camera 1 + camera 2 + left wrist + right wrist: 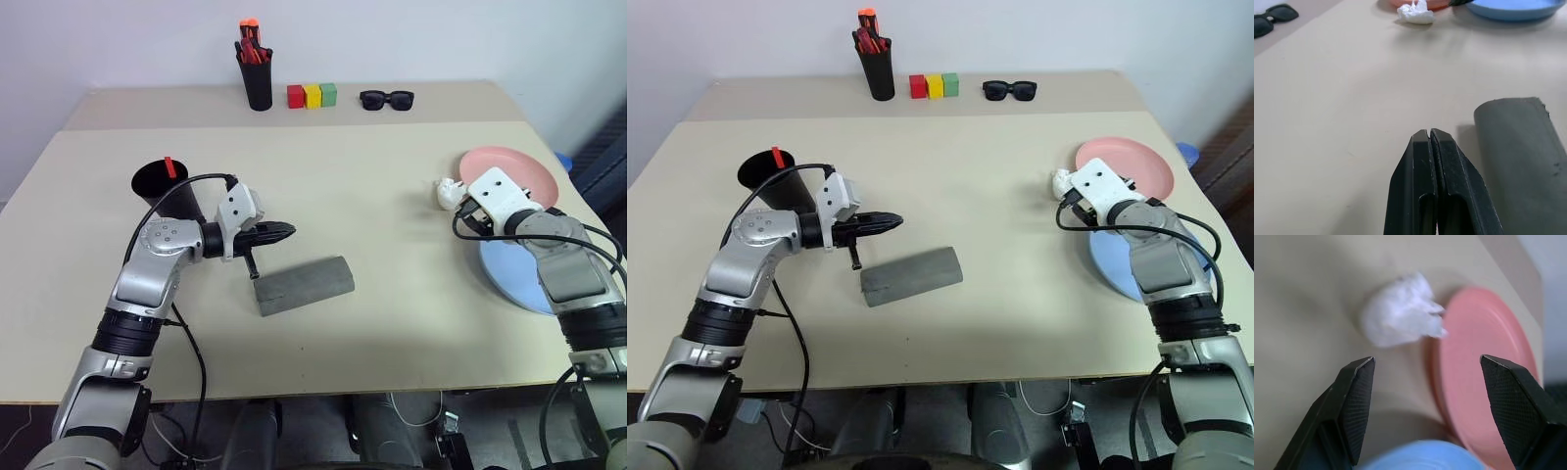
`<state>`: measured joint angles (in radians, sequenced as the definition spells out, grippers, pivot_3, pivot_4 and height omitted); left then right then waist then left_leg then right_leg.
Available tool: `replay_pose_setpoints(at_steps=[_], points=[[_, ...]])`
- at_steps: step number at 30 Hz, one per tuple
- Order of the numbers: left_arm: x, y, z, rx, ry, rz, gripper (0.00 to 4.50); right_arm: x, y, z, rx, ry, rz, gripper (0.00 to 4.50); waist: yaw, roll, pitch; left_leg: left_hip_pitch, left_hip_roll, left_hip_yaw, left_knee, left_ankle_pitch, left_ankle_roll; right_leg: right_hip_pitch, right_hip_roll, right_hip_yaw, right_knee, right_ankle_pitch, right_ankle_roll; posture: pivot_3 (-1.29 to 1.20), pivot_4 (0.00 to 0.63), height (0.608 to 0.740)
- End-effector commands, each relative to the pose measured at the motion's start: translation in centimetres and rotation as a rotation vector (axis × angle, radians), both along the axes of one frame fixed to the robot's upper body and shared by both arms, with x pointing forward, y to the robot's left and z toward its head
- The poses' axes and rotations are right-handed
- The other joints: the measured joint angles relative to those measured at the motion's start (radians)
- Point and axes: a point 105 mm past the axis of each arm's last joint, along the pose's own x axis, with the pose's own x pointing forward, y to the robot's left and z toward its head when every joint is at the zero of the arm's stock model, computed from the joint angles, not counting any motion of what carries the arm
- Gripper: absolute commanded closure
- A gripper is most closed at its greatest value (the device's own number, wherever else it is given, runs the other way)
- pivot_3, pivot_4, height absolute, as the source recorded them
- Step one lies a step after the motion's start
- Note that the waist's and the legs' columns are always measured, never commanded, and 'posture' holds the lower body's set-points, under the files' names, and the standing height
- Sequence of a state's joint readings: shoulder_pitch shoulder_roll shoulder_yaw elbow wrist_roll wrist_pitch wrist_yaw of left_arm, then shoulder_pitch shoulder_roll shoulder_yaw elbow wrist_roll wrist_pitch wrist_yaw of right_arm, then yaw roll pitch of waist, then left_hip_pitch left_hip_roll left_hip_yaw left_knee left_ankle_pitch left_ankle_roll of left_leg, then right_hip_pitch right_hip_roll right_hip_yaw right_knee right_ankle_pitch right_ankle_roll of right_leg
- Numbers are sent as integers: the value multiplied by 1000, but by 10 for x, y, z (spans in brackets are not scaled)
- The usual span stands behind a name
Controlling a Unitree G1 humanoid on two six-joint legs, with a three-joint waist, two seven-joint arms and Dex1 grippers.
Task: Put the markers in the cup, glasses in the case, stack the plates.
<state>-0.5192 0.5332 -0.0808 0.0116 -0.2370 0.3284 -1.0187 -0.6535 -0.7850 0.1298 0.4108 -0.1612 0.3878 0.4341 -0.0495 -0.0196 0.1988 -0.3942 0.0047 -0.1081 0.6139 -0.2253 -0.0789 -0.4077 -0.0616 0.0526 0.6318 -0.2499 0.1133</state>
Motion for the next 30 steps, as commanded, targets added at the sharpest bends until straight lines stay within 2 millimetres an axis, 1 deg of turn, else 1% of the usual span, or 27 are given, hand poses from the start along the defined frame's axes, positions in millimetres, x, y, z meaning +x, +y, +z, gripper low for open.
replay_pose_setpoints(at_steps=[1,4,7,8,9,11,12,15,17,19,20,22,24,25,27,29,30], points=[[-6,2,17,-55,-41,25,4489,21,-13,3,-29,-27,-32,1028,-3,0,0,0,0,0,0,0,0,0,0,0,0,0,0,0,150,740],[-9,4,14,-57,-35,55,4489,32,-14,-5,-29,-5,-38,1028,-8,0,0,1,0,0,0,0,0,1,0,0,0,0,0,0,150,740],[-11,5,14,-62,-36,72,4500,36,-15,-8,-45,0,-38,1853,-7,1,0,1,0,0,-1,0,0,1,0,0,0,0,0,0,150,740],[-12,5,15,-67,-36,77,4500,36,-15,-10,-42,6,-37,2447,-6,1,0,1,0,0,-1,0,0,1,0,0,0,0,0,0,150,740],[-13,6,15,-72,-36,82,4500,36,-16,-11,-43,9,-41,2883,-6,1,0,0,0,0,-1,0,0,1,0,0,0,0,0,0,150,740],[-14,7,16,-79,-33,94,4500,36,-16,-12,-44,10,-40,3903,-7,1,0,0,0,0,-1,0,0,1,0,0,-1,0,0,0,150,740],[-14,8,15,-79,-32,98,4500,37,-16,-11,-49,5,-36,4488,-7,1,1,1,0,0,-1,0,0,1,0,0,0,0,0,0,150,740],[-14,11,14,-75,-34,108,4500,40,-13,2,-68,-53,-14,4488,-13,1,1,1,0,0,-1,0,0,1,0,0,0,0,0,0,150,740],[-13,12,14,-77,-37,121,4500,41,-10,17,-115,-111,27,4488,-19,2,1,1,0,0,-1,0,0,1,0,0,0,0,0,0,150,740],[-11,14,14,-77,-38,132,4500,38,-5,34,-102,-166,69,4488,-21,4,2,1,0,0,-1,0,0,1,0,1,0,0,0,0,150,740],[-10,14,13,-75,-38,136,4500,32,-5,43,-93,-188,90,4488,-20,4,2,1,0,0,-1,0,0,1,0,1,0,0,0,0,150,740],[-9,14,11,-70,-37,138,4500,13,-5,55,-78,-203,133,4488,-12,5,2,1,0,-1,-1,0,0,1,0,1,1,0,0,0,150,740],[-9,14,10,-67,-35,133,4500,-16,-4,58,-32,-166,170,4488,4,5,2,1,0,-2,-1,0,0,1,0,0,1,0,1,0,150,740],[-9,14,10,-70,-32,129,4500,-33,-5,57,-9,-135,181,4488,10,5,2,0,0,-2,-1,0,0,1,0,0,1,0,1,0,150,740],[-9,13,11,-76,-26,122,4500,-59,-4,55,4,-82,195,4488,16,6,2,0,0,-2,0,0,1,2,0,0,1,-1,1,0,150,740],[-7,11,13,-101,-16,115,4500,-94,-6,44,-27,25,227,4488,27,7,2,0,-1,-2,1,0,1,2,-1,0,0,-1,1,0,150,740],[-5,9,13,-112,-11,113,4500,-108,-5,39,-30,77,237,4488,33,7,2,0,-1,-1,2,0,1,2,0,0,0,-1,1,0,150,740]])
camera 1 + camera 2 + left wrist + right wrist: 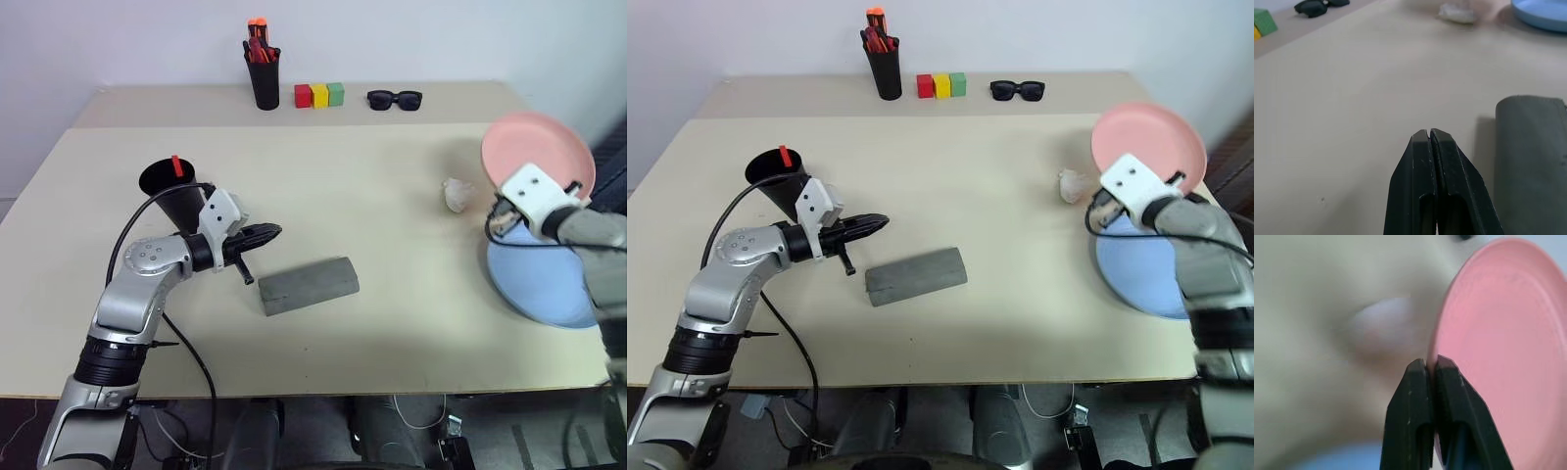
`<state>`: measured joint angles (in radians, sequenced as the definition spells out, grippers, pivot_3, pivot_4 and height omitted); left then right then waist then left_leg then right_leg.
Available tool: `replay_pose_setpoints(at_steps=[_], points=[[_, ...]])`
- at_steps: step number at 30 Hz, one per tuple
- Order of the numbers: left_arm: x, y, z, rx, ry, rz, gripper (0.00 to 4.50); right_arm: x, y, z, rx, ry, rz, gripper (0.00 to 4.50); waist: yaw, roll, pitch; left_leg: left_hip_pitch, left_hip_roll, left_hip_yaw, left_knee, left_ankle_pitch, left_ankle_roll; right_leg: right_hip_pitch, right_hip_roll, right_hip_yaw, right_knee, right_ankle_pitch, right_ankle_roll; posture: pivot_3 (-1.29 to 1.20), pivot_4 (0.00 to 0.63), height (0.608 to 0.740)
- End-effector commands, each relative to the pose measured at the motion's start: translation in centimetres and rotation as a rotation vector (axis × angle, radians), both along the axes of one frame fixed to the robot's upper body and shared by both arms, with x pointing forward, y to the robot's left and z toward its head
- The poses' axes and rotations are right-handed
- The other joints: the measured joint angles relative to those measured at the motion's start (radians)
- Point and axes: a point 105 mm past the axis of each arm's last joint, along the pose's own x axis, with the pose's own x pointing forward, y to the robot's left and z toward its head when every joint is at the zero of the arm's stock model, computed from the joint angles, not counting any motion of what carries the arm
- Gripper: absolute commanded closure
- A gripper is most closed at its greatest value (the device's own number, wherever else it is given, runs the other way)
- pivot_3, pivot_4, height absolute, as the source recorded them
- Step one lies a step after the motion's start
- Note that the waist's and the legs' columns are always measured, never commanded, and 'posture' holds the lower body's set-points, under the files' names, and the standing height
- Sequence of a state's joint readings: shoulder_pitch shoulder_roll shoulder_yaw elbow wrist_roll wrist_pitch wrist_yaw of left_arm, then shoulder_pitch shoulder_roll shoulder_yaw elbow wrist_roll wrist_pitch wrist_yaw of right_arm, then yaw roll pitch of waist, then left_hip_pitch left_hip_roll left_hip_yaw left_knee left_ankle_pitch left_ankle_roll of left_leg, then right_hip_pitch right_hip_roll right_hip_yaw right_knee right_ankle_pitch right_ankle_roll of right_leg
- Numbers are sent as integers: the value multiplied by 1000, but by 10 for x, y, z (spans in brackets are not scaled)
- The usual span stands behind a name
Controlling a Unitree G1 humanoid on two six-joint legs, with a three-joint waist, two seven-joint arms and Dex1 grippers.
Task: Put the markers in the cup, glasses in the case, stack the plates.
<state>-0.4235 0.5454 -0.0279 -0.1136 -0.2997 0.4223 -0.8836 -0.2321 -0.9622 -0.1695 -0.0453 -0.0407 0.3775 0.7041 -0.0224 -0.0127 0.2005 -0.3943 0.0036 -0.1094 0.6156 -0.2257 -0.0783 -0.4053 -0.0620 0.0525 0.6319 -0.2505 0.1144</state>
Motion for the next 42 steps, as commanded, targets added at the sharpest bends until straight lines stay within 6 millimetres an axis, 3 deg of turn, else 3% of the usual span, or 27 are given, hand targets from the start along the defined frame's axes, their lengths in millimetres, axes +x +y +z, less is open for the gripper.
replay_pose_setpoints(at_steps=[1,3,6,11,14,18,23,26,31,36,40,42], points=[[2,-5,14,-49,-30,-25,4500,-44,7,20,-24,62,56,4488,6,0,0,0,0,0,0,0,0,1,0,0,0,0,0,0,150,740],[1,-9,14,-52,-28,-46,4500,-60,5,8,-25,147,45,4488,1,0,0,2,0,1,1,0,0,2,0,1,-1,0,0,0,150,740],[0,-15,10,-50,-17,-68,4500,-63,17,2,6,158,72,3606,-16,0,0,3,0,3,2,0,0,3,0,2,-1,-1,-3,0,150,740],[1,-19,8,-52,-14,-75,4500,-25,44,10,51,-21,104,1173,-31,-2,-1,4,1,3,5,0,0,3,1,2,0,-1,-3,0,150,740],[0,-21,7,-58,-15,-64,4500,29,58,-2,187,-101,22,1173,-41,-3,-1,4,2,3,5,0,0,3,2,2,0,1,-5,0,150,740],[-5,-17,9,-65,-27,-26,4500,83,54,-26,195,-124,-104,1173,-34,-3,-1,3,2,3,4,0,0,3,2,2,0,2,-4,0,150,740],[-11,-12,8,-67,-30,14,4500,114,58,-39,200,-146,-148,1173,-22,-3,-1,1,2,3,-2,0,-1,-1,1,2,-1,3,-1,0,150,740],[-14,-10,9,-70,-36,37,4500,121,50,-42,109,-168,-195,1965,-22,-3,-1,1,2,3,-3,0,-1,-1,1,2,-1,3,-1,0,150,740],[-19,-8,9,-99,-14,58,4500,121,44,-26,99,-230,-186,4460,-24,-2,-1,1,2,3,-1,1,-1,-1,1,2,-1,3,-1,0,150,740],[-18,-10,5,-92,5,34,4500,101,37,-1,72,-305,-135,4460,-21,-2,-1,2,2,2,-2,1,-1,-1,2,2,0,3,-1,0,150,740],[-15,-11,6,-86,6,13,4500,56,35,21,87,-321,-59,4460,-13,-1,-1,1,2,2,-2,0,-1,-1,1,2,0,3,0,0,150,740],[-14,-12,6,-86,14,0,4500,24,24,26,121,-260,-69,4460,-13,0,-1,1,2,2,-1,0,-1,0,2,2,0,2,0,0,150,740]])
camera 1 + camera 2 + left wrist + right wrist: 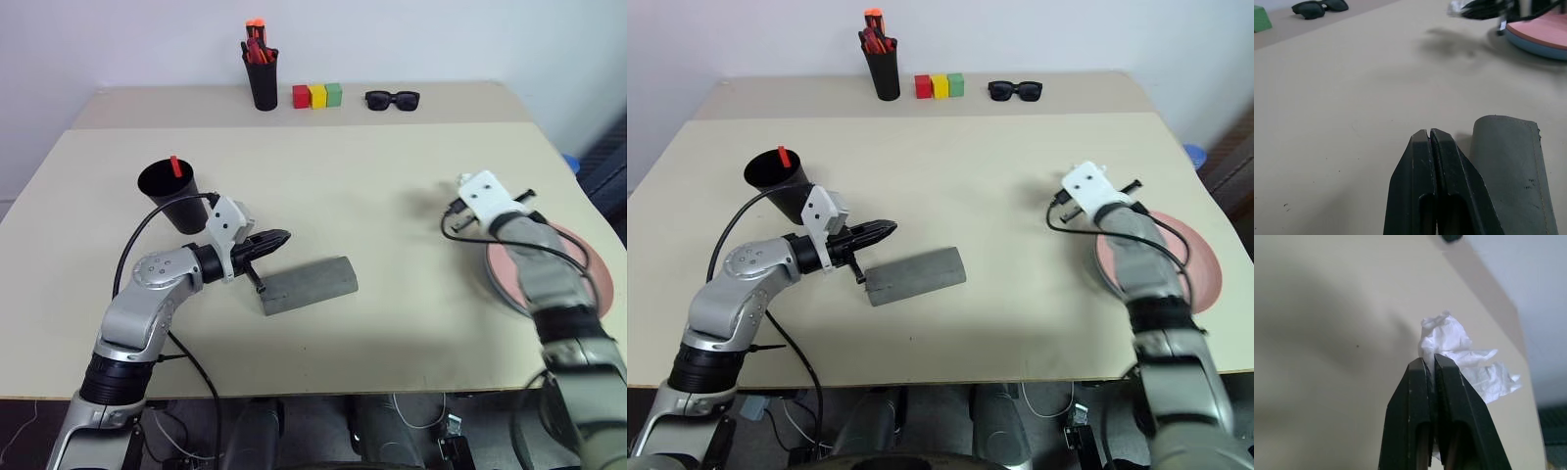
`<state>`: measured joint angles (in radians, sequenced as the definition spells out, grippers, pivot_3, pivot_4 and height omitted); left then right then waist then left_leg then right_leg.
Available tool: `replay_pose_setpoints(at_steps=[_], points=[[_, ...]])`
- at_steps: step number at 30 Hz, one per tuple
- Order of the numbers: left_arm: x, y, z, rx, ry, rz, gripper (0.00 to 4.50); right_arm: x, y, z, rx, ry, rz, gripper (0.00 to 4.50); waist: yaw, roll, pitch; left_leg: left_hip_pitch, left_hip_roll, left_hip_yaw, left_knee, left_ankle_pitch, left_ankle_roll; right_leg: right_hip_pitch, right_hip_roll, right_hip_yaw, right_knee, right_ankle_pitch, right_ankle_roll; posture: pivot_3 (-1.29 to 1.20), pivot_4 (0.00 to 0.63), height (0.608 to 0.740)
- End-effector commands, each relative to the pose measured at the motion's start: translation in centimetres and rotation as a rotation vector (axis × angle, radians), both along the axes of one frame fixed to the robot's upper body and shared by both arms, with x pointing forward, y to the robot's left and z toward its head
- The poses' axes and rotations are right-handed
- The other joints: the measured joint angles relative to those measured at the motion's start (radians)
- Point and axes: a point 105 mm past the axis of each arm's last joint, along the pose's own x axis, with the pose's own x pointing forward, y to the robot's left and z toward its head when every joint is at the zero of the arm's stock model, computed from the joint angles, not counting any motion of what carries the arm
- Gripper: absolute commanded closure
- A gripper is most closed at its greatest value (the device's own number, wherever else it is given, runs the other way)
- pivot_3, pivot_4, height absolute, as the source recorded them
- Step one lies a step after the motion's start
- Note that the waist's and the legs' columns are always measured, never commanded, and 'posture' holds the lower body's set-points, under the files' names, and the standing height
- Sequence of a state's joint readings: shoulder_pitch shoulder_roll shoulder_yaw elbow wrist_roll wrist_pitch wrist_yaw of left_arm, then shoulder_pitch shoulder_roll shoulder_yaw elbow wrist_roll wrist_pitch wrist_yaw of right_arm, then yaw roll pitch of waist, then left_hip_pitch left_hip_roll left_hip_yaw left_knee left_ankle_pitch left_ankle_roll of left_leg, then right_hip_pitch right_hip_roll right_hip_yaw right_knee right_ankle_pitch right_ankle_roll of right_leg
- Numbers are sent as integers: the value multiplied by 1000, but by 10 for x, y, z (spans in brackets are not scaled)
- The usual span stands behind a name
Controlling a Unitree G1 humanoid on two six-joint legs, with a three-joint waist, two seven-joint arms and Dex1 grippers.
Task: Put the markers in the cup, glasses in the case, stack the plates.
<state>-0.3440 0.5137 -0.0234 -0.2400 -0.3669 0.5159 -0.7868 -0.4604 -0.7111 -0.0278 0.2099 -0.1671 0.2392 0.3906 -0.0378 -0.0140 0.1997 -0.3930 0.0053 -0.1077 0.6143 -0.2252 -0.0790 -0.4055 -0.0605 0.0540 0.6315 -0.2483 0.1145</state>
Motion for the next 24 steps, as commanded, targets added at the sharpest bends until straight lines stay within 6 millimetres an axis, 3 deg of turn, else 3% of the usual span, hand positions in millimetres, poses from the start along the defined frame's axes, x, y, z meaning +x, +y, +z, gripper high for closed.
replay_pose_setpoints(at_steps=[1,3,4,8,11,15,20,24], points=[[0,-3,9,-7,-34,-42,4500,-48,-17,37,29,4,-7,4460,2,1,0,0,0,0,0,0,0,0,0,0,0,0,0,0,150,740],[0,-2,8,-3,-35,-45,4500,-73,-33,35,30,77,-59,4460,3,1,0,0,0,0,1,0,0,1,0,0,0,0,0,0,150,740],[1,-1,9,-16,-41,-35,4500,-82,-38,32,46,106,-79,4180,2,1,-1,1,0,0,1,0,0,2,0,0,-1,-1,0,0,150,740],[0,8,13,-52,-60,15,4500,-98,-39,22,36,168,-81,2518,-12,1,-1,3,0,2,1,0,0,2,0,1,-1,-2,-4,0,150,740],[-3,25,7,-26,-80,104,4500,-91,-31,29,-3,96,-53,1038,-21,1,-1,4,1,3,1,0,0,2,0,2,0,-2,-4,0,150,740],[-10,59,1,-49,-93,289,4500,-83,0,31,118,60,135,1038,-19,1,-1,3,1,3,2,0,0,2,0,3,0,-2,-4,0,150,740],[-32,122,-7,-21,-121,561,4500,-71,36,37,420,67,354,1038,-13,0,-1,3,1,3,1,0,0,2,0,2,-1,-2,-4,0,150,740],[-49,156,-11,23,-132,695,4500,-62,53,31,487,103,441,1038,-1,0,-1,2,1,3,1,0,0,2,0,2,-1,-2,-5,0,150,740]])
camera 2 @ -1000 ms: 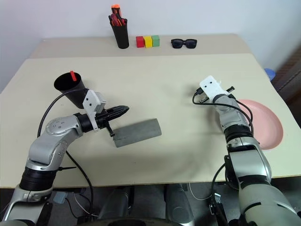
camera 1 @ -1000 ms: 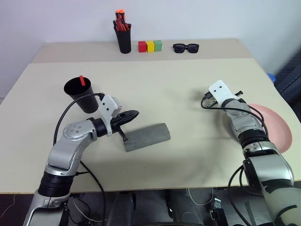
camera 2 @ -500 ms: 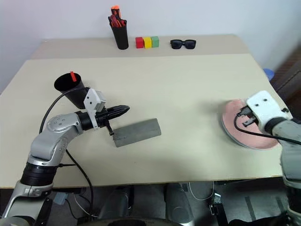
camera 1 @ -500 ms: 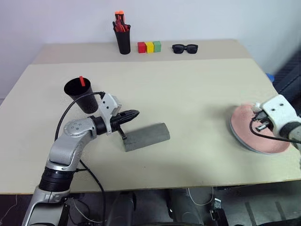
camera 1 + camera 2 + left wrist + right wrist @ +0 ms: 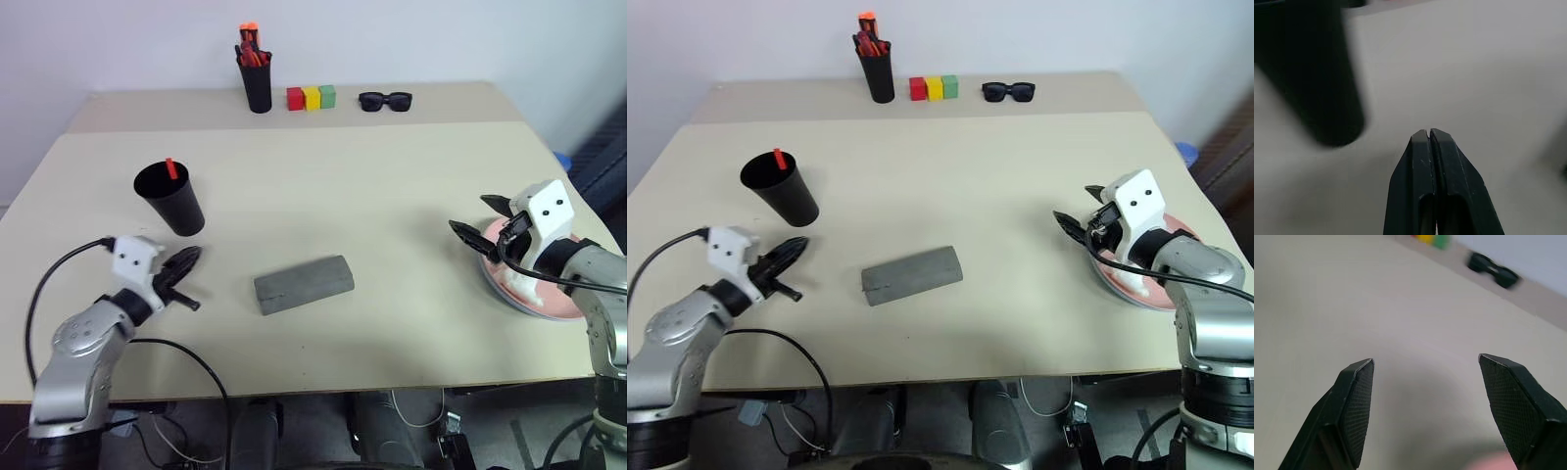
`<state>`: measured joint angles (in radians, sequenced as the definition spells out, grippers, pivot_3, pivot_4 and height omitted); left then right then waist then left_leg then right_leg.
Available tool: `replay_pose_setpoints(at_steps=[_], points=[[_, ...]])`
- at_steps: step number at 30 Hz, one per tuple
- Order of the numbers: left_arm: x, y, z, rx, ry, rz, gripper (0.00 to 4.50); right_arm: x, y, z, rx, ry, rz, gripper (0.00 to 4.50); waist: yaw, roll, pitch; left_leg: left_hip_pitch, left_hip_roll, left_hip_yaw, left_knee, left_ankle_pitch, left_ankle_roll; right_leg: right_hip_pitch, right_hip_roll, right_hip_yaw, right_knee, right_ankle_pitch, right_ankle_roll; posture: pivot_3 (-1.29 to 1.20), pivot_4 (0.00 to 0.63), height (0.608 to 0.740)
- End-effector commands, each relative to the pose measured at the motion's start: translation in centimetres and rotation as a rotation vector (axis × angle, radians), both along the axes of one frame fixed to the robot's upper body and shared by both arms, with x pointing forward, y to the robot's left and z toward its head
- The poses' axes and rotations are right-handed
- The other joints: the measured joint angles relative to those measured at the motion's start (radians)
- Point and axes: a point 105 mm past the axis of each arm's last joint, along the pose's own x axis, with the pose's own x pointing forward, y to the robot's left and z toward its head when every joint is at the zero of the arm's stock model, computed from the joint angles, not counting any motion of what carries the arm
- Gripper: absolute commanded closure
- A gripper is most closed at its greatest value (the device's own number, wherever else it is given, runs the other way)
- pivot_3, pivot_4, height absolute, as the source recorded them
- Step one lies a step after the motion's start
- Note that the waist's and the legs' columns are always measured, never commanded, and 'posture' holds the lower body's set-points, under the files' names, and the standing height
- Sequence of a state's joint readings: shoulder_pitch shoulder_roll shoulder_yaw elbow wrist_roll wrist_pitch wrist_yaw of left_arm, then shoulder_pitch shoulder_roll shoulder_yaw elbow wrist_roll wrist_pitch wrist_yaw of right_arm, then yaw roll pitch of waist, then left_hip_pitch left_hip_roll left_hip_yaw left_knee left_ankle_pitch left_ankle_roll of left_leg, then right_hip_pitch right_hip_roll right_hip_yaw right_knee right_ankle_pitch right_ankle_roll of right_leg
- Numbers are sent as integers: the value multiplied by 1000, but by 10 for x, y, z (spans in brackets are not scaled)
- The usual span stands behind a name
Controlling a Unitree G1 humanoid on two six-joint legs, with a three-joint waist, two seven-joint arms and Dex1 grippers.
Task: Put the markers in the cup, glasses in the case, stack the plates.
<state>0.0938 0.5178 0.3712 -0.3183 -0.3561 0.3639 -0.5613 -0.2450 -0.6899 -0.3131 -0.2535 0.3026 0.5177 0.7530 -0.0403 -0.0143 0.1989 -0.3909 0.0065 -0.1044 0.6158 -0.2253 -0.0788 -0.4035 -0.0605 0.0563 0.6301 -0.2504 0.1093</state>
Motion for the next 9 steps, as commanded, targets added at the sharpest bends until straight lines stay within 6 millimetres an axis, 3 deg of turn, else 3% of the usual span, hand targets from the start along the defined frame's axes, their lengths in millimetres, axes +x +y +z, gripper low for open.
replay_pose_setpoints(at_steps=[1,9], points=[[-13,23,18,64,-74,92,4500,6,13,-1,31,6,76,1038,3,0,0,0,0,0,0,0,0,0,0,0,0,0,0,0,150,740],[-21,29,20,87,-93,169,4500,23,30,-9,-1,15,142,1038,2,-1,0,0,0,1,0,0,0,0,-1,0,-1,0,0,0,150,740]])
